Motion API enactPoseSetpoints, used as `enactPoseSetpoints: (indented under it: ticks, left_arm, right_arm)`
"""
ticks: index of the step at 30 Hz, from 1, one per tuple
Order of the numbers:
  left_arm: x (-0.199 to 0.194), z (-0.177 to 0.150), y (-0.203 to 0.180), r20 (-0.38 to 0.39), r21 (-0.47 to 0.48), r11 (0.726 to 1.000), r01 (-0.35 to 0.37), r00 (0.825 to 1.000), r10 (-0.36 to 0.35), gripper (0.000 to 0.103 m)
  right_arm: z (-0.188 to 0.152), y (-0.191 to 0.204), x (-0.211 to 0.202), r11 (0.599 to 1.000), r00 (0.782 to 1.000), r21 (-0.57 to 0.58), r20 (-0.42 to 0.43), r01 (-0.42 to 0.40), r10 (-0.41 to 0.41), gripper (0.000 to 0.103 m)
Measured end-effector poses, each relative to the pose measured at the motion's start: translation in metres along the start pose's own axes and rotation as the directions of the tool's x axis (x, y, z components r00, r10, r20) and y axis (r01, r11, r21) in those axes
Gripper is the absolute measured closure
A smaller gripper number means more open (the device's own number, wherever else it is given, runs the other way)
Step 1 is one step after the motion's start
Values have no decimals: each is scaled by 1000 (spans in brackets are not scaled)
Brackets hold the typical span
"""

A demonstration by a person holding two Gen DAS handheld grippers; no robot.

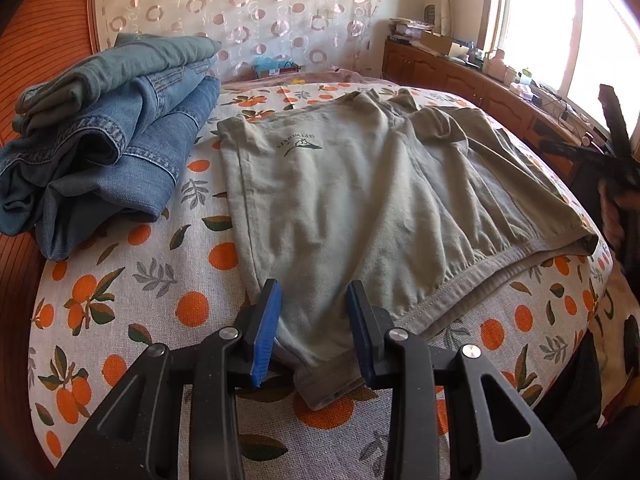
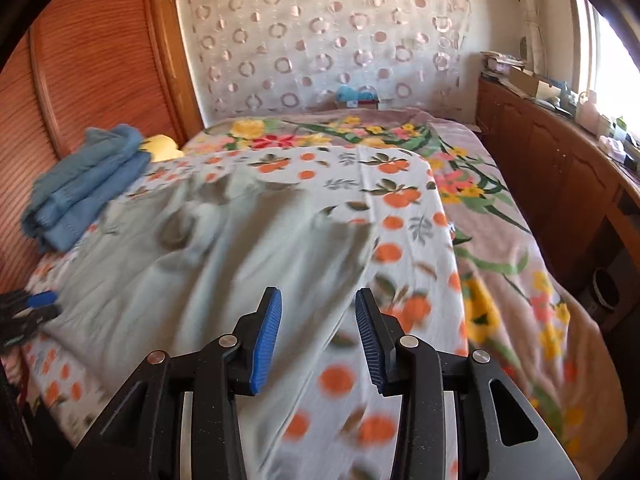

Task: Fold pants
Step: 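Release the hem and smooth the garment with both open grippers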

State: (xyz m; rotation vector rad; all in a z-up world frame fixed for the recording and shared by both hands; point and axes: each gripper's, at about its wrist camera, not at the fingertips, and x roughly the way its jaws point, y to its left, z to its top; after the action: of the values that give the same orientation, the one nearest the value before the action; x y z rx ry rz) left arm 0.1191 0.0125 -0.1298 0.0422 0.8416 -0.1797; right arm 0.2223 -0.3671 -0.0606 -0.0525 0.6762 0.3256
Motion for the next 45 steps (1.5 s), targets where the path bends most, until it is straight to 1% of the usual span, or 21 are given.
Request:
enactPoseSetpoints:
  ticks: [7,10,11,12,13,14,16,19,20,22,25,28,31,34,35,36,38,39,41,43,45]
  left_arm:
    - [-2,-4,4,16,-10,1000,16,1000,-16,67]
    - [-2,-4,4,19,-7,1000,12,1000,-12,67]
    - [-2,-4,4,19,-4,1000,10,1000,-10,67]
    - [-2,-5,3,18,-1,1000,8,1000,-8,67]
    - [-2,-5,3,18,0,1000,8,1000,-8,67]
    - [-3,-4,3,17,0,1000,8,1000,-8,67]
    - [-3,-4,3,14,-1,1000,8,1000,-8,67]
    - [-3,-4,3,15,0,1000,7,1000,-7,67]
    - [-3,-4,3,15,0,1000,6,1000,-6,67]
    - [-3,-4,2,17,2,1000,3,1000,-3,67]
    - [-3,-4,1,24,2,1000,4,1000,-4,66]
    - [-3,-6,-2,33,0,1000,22,999,-22,57]
    - [-3,-8,-9,37,20,1000,-10,999,10,56]
    - [-4,-8,-11,31,6,1000,-15,999,14,55]
    - [-5,-8,-10,27,0,1000,-11,1000,11,55]
    - [-6,-8,-10,25,-4,1000,-10,1000,10,55]
    - [-10,-10,-10,31,-6,1000,-8,999,8,54]
    - [-12,-11,-10,35,-7,1000,-10,999,10,52]
    - [-14,-14,-10,36,-7,1000,-18,999,18,43]
    - [-13,-16,-9,27,-11,1000,-10,1000,10,29]
    - [-11,-19,-7,24,-23,1000,-4,1000,5,27]
  right_arm:
    - [26,-16,55,999,996,35,-85,33,-30,63]
    - [32,-13,62,999,994,23,-102,28,-26,64]
    - [33,-10,64,999,994,7,-106,33,-32,73]
    - [36,-9,64,999,993,-4,-108,39,-39,88]
    - [38,-8,64,999,993,-11,-113,42,-43,96]
    - [40,-9,64,999,993,-15,-111,36,-38,101]
    - [45,-15,60,996,993,-23,-83,84,-86,101]
    - [50,-30,55,987,986,23,-48,162,-160,101]
    - [50,-36,53,983,984,48,-43,177,-175,101]
    - [48,-41,53,983,985,78,-60,164,-159,101]
    - [42,-42,48,980,982,79,-63,182,-177,100]
    - [31,-39,33,986,990,98,-63,133,-128,97]
    - [10,-27,9,994,995,56,-44,94,-92,94]
    - [-18,-14,-20,998,999,47,-33,39,-38,86]
    - [-27,-10,-28,999,999,46,-34,26,-24,81]
    - [-37,-8,-35,999,999,46,-34,19,-18,76]
    - [-53,-3,-46,998,999,57,-33,17,-15,72]
    - [-59,-3,-51,998,999,68,-36,9,-6,69]
    - [-72,-2,-62,996,999,88,-31,-3,6,65]
    - [-77,1,-68,993,1000,115,-26,-6,9,63]
    - [-82,6,-71,992,999,123,-39,-22,27,62]
